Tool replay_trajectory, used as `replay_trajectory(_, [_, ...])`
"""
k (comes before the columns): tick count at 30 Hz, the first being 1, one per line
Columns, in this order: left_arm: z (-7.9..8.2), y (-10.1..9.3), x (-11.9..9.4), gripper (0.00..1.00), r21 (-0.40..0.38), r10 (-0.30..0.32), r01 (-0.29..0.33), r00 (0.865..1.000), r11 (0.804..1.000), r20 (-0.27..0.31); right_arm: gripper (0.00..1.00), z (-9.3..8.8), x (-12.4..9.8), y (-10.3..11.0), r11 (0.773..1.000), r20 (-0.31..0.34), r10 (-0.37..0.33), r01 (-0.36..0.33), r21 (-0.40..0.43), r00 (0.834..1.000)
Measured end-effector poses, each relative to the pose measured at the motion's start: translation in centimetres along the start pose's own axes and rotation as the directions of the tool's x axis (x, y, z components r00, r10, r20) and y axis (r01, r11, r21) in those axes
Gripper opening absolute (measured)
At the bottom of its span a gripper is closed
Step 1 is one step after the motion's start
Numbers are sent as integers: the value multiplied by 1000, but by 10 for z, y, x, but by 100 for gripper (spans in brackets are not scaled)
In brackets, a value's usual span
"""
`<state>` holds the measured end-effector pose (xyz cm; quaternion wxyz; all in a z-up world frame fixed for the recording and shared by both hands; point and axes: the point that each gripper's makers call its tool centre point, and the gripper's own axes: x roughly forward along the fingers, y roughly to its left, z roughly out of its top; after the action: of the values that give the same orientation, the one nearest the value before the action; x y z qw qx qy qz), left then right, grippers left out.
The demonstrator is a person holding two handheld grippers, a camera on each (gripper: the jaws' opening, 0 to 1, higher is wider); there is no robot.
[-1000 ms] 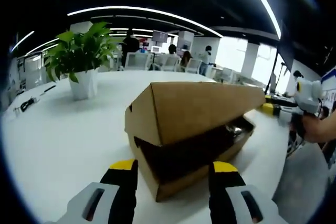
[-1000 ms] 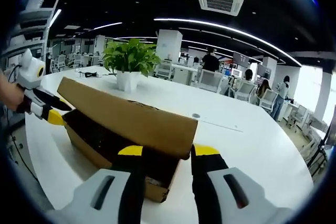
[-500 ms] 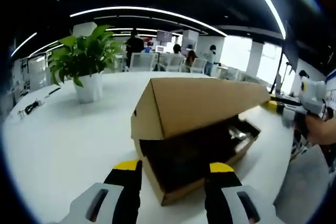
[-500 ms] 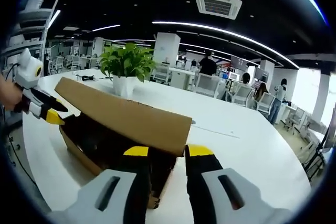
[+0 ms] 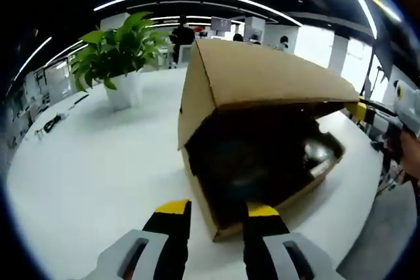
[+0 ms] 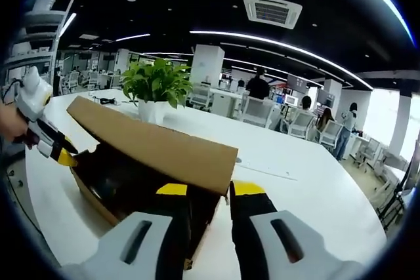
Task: Operate the shoe box by opening the lid, removing the specified soft item, and placing it in the target area until the item is outside and the box remains undamaged.
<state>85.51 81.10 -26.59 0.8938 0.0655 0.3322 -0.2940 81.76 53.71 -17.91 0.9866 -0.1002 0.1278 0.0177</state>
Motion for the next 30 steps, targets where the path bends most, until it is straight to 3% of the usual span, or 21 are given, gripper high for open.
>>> replay_trajectory(30, [-5,3,2,8,35,61,-59,996,998,-65,15,18,15,-11,999,19,-17,18,-31,1000])
